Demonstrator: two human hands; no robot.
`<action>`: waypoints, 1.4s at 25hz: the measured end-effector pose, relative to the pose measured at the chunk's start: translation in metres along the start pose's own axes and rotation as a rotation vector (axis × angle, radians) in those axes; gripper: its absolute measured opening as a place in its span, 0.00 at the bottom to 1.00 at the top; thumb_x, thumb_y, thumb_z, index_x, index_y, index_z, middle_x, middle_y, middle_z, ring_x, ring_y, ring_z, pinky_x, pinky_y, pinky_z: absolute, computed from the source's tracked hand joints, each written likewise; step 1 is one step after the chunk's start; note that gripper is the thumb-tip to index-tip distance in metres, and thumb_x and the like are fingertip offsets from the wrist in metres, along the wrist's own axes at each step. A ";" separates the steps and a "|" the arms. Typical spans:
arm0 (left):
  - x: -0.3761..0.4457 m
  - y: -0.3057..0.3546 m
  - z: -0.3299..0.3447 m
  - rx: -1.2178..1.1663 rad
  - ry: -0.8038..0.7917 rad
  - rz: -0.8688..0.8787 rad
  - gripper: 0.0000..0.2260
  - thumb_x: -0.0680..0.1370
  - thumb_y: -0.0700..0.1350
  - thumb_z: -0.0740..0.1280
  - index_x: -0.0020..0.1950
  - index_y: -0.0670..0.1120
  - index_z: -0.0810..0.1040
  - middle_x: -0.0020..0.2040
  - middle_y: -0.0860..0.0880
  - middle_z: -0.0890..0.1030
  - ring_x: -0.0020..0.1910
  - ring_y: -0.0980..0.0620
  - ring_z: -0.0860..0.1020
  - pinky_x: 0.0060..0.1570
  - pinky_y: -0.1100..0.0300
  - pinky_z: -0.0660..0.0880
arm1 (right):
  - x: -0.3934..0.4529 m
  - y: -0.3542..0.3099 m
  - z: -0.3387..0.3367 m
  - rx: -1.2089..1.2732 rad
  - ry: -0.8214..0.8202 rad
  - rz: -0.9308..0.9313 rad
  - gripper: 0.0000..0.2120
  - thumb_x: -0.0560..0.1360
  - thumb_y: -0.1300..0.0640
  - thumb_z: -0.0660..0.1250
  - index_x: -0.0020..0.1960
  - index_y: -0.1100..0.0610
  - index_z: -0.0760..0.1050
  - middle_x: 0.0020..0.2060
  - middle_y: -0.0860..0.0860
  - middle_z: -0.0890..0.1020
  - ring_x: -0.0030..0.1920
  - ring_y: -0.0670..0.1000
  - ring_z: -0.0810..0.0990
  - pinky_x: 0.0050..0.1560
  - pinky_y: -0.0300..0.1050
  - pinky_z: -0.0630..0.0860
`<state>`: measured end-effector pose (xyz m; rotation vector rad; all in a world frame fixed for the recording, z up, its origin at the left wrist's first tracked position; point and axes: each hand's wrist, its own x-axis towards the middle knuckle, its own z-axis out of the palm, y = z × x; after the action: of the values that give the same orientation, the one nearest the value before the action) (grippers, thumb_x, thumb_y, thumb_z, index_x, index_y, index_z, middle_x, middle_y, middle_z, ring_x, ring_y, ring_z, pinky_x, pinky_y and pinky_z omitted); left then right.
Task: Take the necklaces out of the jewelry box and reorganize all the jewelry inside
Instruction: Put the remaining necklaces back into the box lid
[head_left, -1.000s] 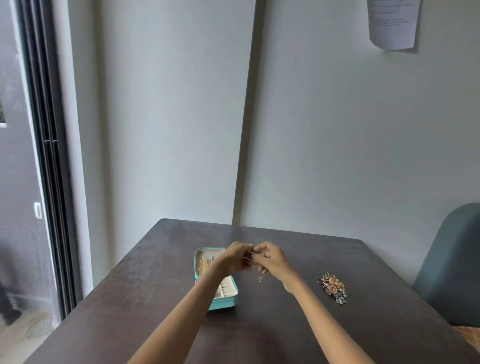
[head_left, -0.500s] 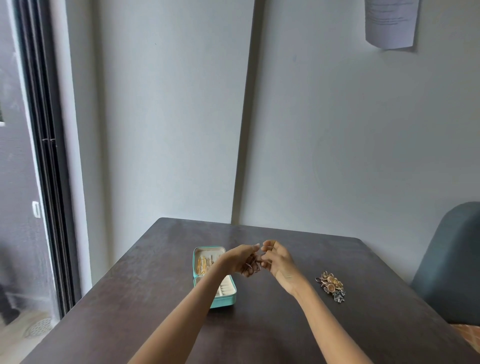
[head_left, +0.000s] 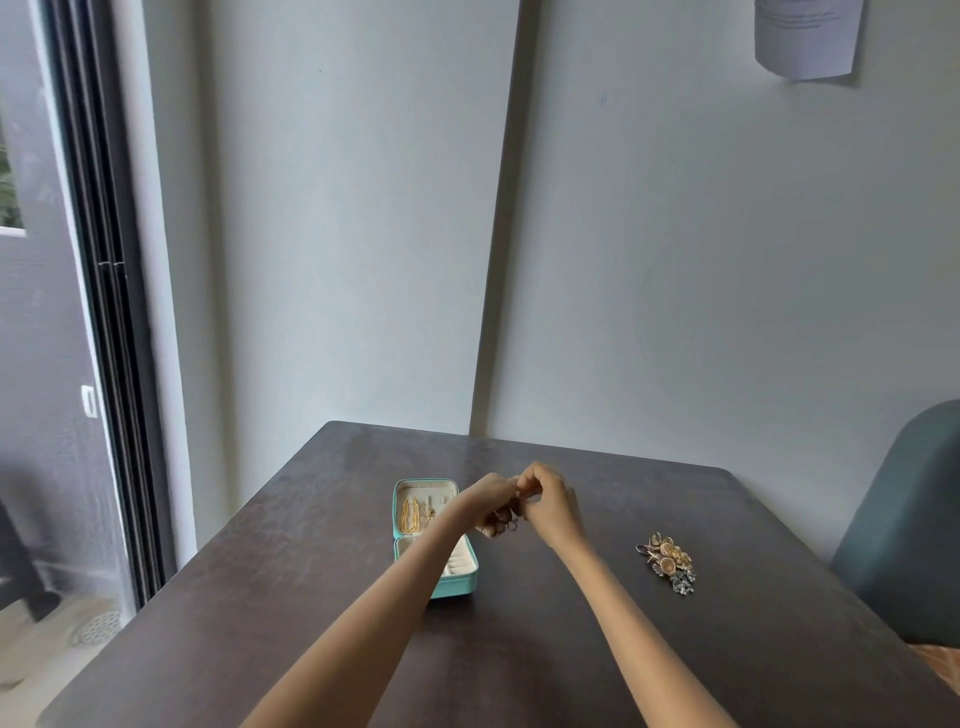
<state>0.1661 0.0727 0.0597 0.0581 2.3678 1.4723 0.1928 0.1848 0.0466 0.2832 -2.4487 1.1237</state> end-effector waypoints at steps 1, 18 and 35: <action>0.001 0.000 0.000 0.028 -0.006 -0.014 0.21 0.80 0.47 0.54 0.29 0.41 0.68 0.22 0.46 0.66 0.17 0.53 0.62 0.22 0.71 0.60 | 0.001 0.001 -0.002 -0.007 -0.016 0.007 0.19 0.67 0.71 0.64 0.33 0.47 0.65 0.38 0.52 0.77 0.37 0.51 0.75 0.31 0.29 0.67; -0.006 0.000 -0.007 -0.098 -0.311 -0.055 0.26 0.81 0.61 0.47 0.31 0.46 0.64 0.20 0.53 0.65 0.19 0.56 0.63 0.22 0.67 0.60 | -0.002 0.017 -0.027 0.335 -0.466 0.245 0.08 0.74 0.67 0.64 0.52 0.61 0.77 0.43 0.52 0.82 0.44 0.46 0.80 0.47 0.39 0.79; -0.015 0.004 -0.027 -0.116 -0.477 0.050 0.34 0.75 0.71 0.43 0.40 0.44 0.74 0.29 0.49 0.73 0.28 0.54 0.74 0.35 0.63 0.74 | 0.011 0.008 -0.033 0.023 -0.345 -0.097 0.10 0.71 0.63 0.67 0.43 0.48 0.79 0.43 0.48 0.77 0.45 0.47 0.77 0.45 0.39 0.73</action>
<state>0.1707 0.0483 0.0780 0.3958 1.9084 1.4246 0.1899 0.2151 0.0654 0.6435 -2.6831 1.1402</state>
